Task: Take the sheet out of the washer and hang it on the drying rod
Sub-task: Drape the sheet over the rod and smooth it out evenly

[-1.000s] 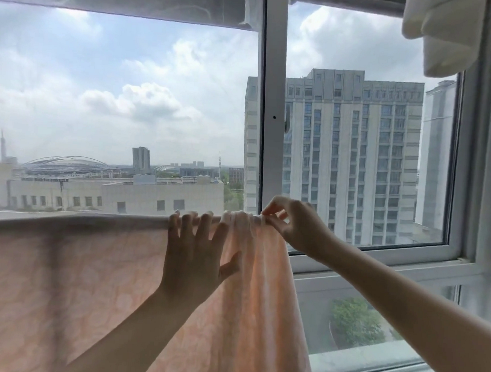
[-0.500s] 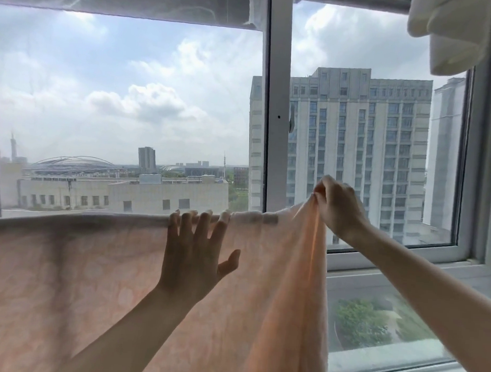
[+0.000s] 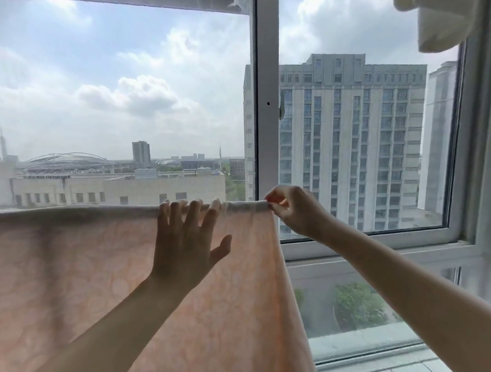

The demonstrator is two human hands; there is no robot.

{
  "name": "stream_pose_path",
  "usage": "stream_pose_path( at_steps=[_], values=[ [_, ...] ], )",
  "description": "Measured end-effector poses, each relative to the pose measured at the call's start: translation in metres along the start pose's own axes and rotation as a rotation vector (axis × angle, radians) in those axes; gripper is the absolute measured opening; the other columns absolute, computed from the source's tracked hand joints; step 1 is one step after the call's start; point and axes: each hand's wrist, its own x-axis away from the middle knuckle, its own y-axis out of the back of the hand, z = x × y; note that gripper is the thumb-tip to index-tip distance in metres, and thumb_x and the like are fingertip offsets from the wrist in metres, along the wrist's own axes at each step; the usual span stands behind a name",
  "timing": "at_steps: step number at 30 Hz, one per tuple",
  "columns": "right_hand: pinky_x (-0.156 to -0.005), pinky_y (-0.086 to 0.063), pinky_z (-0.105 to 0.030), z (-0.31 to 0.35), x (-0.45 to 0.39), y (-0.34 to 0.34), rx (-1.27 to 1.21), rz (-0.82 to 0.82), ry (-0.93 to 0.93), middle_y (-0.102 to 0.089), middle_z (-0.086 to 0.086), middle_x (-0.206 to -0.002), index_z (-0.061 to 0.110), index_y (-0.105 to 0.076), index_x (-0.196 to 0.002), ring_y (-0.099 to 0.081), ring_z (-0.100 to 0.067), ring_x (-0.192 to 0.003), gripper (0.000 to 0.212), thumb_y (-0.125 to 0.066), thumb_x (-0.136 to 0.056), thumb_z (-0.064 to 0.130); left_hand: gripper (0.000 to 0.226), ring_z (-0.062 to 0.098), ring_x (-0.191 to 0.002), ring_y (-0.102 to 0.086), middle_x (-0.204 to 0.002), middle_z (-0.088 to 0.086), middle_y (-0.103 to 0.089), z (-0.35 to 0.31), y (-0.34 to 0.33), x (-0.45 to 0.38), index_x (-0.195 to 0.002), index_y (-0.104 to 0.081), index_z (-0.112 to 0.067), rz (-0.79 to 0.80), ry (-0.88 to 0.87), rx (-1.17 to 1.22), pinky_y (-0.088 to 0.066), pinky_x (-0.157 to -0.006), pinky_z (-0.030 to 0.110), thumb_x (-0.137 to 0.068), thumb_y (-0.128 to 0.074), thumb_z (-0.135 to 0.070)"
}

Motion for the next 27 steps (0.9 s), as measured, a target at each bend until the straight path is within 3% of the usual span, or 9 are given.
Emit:
stream_pose_path(
  at_steps=[7, 15, 20, 25, 27],
  values=[
    [-0.083, -0.055, -0.032, 0.005, -0.002, -0.008, 0.038, -0.041, -0.047, -0.070, -0.011, -0.094, 0.001, -0.066, -0.102, -0.064, -0.019, -0.083, 0.013, -0.059, -0.092, 0.004, 0.049, 0.034, -0.100, -0.054, -0.111, 0.010, -0.061, 0.009, 0.006, 0.003, -0.125, -0.059, -0.013, -0.072, 0.005, 0.069, -0.042, -0.094, 0.051, -0.096, -0.035, -0.044],
    [-0.075, -0.057, -0.031, 0.008, -0.009, 0.003, 0.056, -0.254, -0.050, -0.065, -0.010, -0.087, 0.000, -0.062, -0.097, -0.062, -0.019, -0.078, 0.010, -0.052, -0.095, 0.001, 0.032, 0.029, -0.076, -0.061, -0.084, 0.006, -0.066, 0.045, 0.015, 0.000, -0.094, -0.067, -0.009, -0.129, 0.107, 0.149, -0.048, -0.073, 0.040, -0.100, -0.040, -0.026],
    [-0.069, -0.058, -0.038, 0.011, 0.003, -0.006, 0.130, -0.065, -0.047, -0.065, -0.007, -0.082, 0.006, -0.061, -0.092, -0.063, -0.018, -0.071, 0.008, -0.054, -0.092, 0.003, 0.030, 0.028, -0.083, -0.063, -0.091, 0.005, -0.068, 0.061, 0.015, 0.013, -0.106, -0.069, -0.009, -0.187, 0.062, 0.159, -0.047, -0.081, 0.042, -0.098, -0.044, -0.024],
    [-0.080, -0.054, -0.022, 0.037, 0.003, -0.006, 0.093, -0.118, 0.048, -0.066, -0.003, -0.102, 0.007, -0.063, -0.106, -0.063, -0.014, -0.088, 0.018, -0.051, -0.093, 0.002, 0.020, 0.027, -0.088, -0.066, -0.097, 0.007, -0.072, 0.056, 0.022, 0.017, -0.109, -0.070, -0.007, -0.246, 0.041, 0.222, -0.048, -0.084, 0.037, -0.092, -0.061, -0.014],
    [-0.074, -0.050, -0.012, 0.048, -0.001, -0.009, 0.066, -0.077, 0.093, -0.066, -0.003, -0.105, 0.006, -0.063, -0.109, -0.062, -0.010, -0.086, 0.021, -0.051, -0.093, 0.002, 0.022, 0.025, -0.089, -0.067, -0.098, 0.007, -0.072, 0.051, 0.025, 0.016, -0.108, -0.071, -0.007, -0.247, 0.021, 0.249, -0.048, -0.085, 0.034, -0.087, -0.066, -0.012]
  ],
)
